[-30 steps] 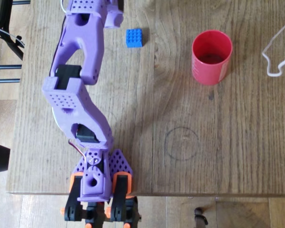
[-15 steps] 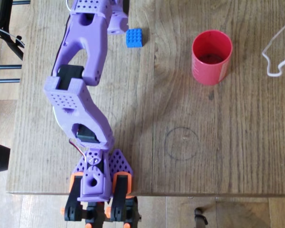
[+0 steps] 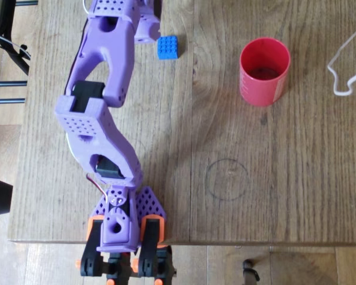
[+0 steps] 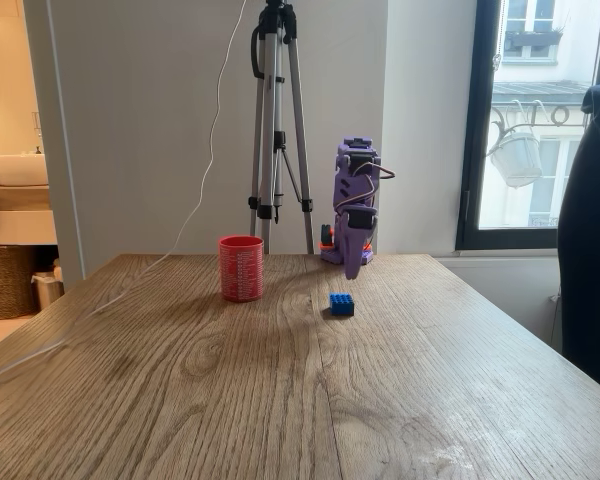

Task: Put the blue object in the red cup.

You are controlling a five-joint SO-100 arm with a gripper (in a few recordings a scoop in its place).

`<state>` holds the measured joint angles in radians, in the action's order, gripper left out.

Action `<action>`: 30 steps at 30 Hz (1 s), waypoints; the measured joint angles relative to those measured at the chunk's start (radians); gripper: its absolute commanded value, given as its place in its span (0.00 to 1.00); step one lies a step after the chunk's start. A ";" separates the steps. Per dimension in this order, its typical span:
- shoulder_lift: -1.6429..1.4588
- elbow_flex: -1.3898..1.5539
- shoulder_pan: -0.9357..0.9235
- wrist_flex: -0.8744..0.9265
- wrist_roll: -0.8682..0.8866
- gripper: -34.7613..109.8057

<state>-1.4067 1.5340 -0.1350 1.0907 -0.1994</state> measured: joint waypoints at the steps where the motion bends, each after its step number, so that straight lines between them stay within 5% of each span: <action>1: 0.000 0.000 0.003 0.000 0.000 0.60; 18: 0.126 0.055 -0.034 0.087 -0.230 0.54; 30: 0.209 0.018 -0.063 -0.043 -0.230 0.40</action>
<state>-1.1980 1.5524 -0.1979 1.0477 -0.4295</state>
